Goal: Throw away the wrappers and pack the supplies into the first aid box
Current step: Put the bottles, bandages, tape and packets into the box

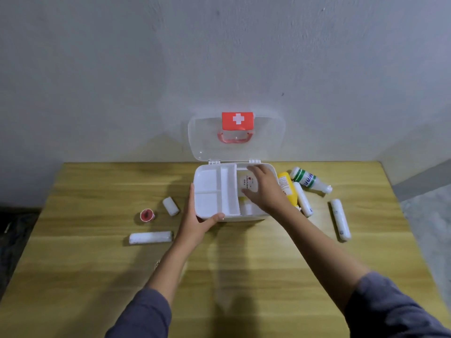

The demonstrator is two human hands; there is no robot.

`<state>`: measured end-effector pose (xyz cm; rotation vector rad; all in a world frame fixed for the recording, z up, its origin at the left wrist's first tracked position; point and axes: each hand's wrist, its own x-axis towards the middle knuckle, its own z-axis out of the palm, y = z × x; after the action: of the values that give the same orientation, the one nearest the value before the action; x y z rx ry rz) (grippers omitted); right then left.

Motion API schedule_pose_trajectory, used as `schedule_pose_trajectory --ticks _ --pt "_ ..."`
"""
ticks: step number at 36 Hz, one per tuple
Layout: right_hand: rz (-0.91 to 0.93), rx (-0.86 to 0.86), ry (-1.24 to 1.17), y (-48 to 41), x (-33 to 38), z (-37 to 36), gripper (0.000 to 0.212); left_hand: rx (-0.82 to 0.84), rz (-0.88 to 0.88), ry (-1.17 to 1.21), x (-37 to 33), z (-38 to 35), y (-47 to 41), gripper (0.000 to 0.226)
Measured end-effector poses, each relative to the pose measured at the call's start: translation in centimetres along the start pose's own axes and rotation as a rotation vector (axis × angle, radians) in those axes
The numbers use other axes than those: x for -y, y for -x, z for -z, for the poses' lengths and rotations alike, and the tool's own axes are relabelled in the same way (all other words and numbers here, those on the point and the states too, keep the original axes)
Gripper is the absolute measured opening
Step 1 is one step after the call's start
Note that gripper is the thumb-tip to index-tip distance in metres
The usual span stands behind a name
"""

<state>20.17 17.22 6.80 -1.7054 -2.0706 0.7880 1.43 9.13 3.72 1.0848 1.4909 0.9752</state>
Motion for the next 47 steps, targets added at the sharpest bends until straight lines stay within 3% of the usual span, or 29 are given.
schedule_pose_trajectory --ticks 2,9,23,28,35,40,47 --pt "-0.089 -0.095 -0.028 0.8 0.1 -0.4 0.058 0.001 -0.01 -0.003 -0.1 0.0 0.0 0.104" --pt "-0.334 -0.125 -0.013 0.2 0.6 -1.8 0.053 0.013 0.017 -0.034 0.5 0.3 -0.1 0.115" --pt "-0.368 -0.247 -0.055 0.1 0.9 -2.7 0.053 0.0 -0.037 -0.038 0.6 0.2 -0.3 0.102" --pt "-0.39 -0.278 -0.217 0.0 1.3 -2.7 0.056 0.004 -0.037 -0.031 0.7 0.2 -0.3 0.104" --pt "-0.425 -0.233 -0.326 0.1 1.6 -2.9 0.055 0.002 -0.031 -0.028 0.7 0.1 -0.2 0.105" --pt "-0.559 -0.116 -0.375 -0.2 1.2 -2.5 0.064 0.002 -0.016 -0.038 0.8 0.1 -0.3 0.11" --pt "-0.666 -0.117 -0.488 -0.6 1.5 -2.7 0.056 0.0 0.0 -0.045 1.1 0.2 -0.4 0.112"
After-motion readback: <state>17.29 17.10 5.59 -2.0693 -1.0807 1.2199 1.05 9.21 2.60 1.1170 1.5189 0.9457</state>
